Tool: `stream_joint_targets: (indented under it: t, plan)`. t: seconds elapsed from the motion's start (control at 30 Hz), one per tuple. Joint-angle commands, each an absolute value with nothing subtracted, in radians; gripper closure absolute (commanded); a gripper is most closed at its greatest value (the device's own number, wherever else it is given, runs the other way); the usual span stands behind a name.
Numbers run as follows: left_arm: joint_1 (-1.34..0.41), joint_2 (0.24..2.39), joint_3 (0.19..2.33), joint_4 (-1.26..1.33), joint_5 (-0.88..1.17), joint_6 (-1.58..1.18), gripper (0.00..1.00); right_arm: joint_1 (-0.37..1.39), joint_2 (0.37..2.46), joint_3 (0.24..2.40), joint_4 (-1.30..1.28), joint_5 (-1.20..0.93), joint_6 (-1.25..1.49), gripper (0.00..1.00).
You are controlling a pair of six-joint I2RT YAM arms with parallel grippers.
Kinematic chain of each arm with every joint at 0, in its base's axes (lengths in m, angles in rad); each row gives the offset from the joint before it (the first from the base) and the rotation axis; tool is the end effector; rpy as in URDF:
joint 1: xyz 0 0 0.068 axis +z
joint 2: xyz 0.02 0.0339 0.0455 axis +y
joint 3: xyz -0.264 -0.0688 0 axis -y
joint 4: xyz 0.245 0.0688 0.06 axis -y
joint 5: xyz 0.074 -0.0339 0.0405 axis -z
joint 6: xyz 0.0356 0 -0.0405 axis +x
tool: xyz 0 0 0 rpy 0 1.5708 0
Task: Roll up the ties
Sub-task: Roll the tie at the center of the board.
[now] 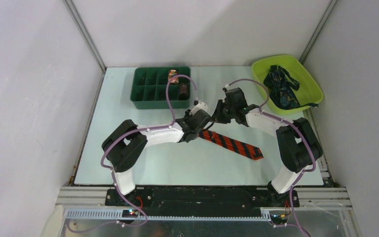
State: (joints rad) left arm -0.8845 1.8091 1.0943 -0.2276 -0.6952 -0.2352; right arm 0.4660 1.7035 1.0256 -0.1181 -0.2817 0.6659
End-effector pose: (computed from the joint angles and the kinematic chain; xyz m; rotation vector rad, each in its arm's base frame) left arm 0.2497 -0.2689 0.1728 0.4652 2.2101 0.3015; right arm 0.3163 0.1702 0.1909 0.1056 2.5031 0.8465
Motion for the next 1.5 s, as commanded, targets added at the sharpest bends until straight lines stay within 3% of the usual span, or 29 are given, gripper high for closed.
stream_joint_targets:
  t: [0.0, 0.73, 1.07, 1.47]
  plan:
    - [-0.901, 1.819, 1.135, -0.242, -0.695, -0.243, 0.66, 0.457, 1.655, 1.028, -0.094, -0.272, 0.67, 0.89]
    - [-0.929, 1.848, 1.138, -0.246, -0.607, -0.241, 0.63, 0.446, 1.649, 1.003, -0.08, -0.28, 0.674, 0.89]
    - [-0.93, 1.831, 1.125, -0.227, -0.509, -0.251, 0.49, 0.446, 1.653, 1.003, -0.08, -0.283, 0.674, 0.88]
    - [-0.93, 1.828, 1.129, -0.214, -0.425, -0.259, 0.39, 0.444, 1.655, 1.002, -0.081, -0.284, 0.672, 0.89]
